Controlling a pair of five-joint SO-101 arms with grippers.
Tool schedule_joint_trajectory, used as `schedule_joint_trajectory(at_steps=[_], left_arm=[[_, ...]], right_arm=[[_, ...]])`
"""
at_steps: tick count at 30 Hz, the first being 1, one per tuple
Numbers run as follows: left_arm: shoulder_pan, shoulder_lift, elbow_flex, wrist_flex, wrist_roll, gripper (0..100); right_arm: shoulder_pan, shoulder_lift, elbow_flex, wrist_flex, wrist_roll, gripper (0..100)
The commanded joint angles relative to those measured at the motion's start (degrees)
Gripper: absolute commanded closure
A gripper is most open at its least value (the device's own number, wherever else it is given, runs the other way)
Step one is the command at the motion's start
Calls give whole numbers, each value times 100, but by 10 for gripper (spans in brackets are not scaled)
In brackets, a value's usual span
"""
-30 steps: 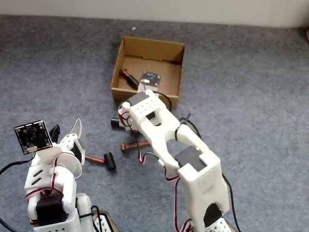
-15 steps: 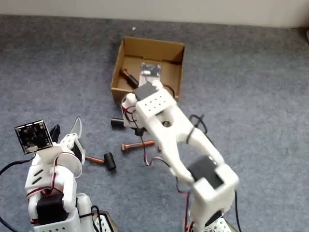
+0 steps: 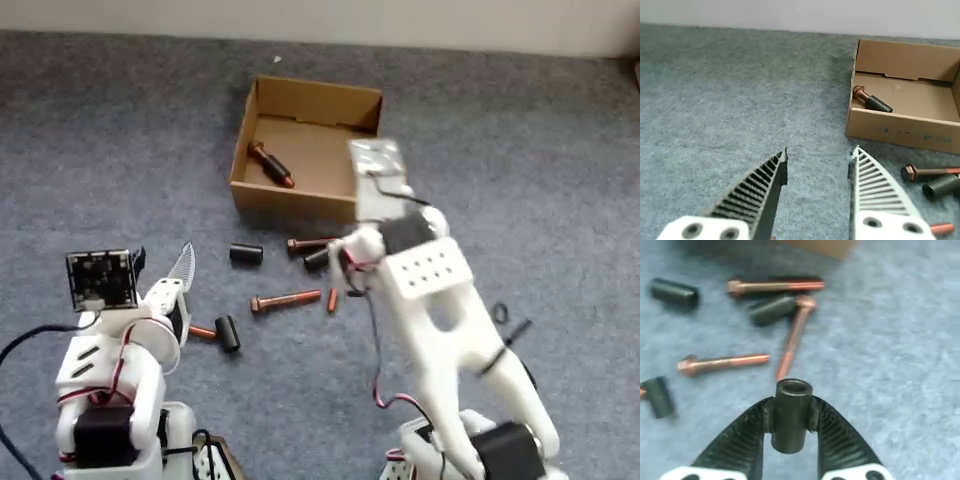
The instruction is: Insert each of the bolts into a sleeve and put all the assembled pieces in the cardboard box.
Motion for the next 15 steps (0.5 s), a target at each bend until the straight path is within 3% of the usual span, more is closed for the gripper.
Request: schedule_joint_trajectory(at_steps=[1, 6, 10, 15], left_arm=[[330, 1385, -1244, 466, -352, 796], [541, 3618, -2774, 1459, -545, 793], [532, 5015, -3714, 2286, -536, 792], [532, 6343, -3952, 2716, 88, 745]], right_arm=[[585, -602, 1042, -1033, 105, 994], [1138, -778, 2053, -2202, 62, 994], [1385, -778, 2264, -2527, -404, 994], [1508, -778, 2255, -2563, -501, 994]])
